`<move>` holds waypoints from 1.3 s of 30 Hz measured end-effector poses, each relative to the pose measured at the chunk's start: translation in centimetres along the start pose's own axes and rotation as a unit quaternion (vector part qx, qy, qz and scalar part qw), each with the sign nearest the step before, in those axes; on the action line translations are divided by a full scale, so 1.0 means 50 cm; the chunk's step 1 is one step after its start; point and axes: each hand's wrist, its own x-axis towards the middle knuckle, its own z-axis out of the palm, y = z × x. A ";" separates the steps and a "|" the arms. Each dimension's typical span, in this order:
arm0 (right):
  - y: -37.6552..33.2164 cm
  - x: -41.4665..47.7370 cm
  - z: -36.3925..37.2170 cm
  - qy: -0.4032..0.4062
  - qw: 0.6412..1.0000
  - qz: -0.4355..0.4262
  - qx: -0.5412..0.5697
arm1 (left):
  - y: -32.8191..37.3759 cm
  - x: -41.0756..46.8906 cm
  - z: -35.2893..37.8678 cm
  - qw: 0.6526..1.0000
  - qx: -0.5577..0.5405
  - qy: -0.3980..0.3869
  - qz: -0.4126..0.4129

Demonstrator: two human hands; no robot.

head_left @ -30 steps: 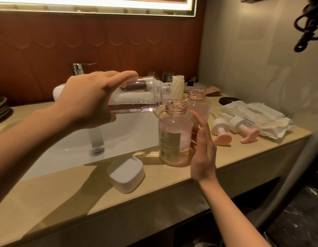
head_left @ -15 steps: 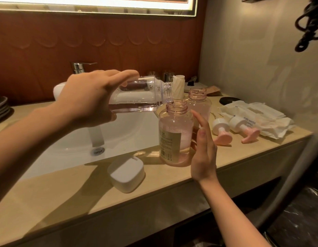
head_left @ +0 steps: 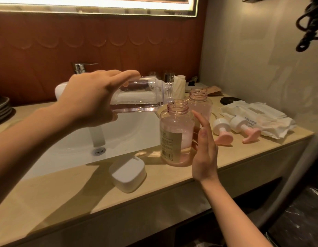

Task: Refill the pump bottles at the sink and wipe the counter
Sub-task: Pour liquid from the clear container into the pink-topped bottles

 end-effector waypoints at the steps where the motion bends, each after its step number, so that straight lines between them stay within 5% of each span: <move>1: 0.000 0.000 0.000 0.000 1.000 0.000 0.001 | 0.000 0.000 0.000 1.000 0.000 0.000 0.000; 39: 0.003 0.001 0.000 -0.001 1.000 0.005 0.005 | 0.004 0.005 -0.017 1.000 0.009 -0.019 0.001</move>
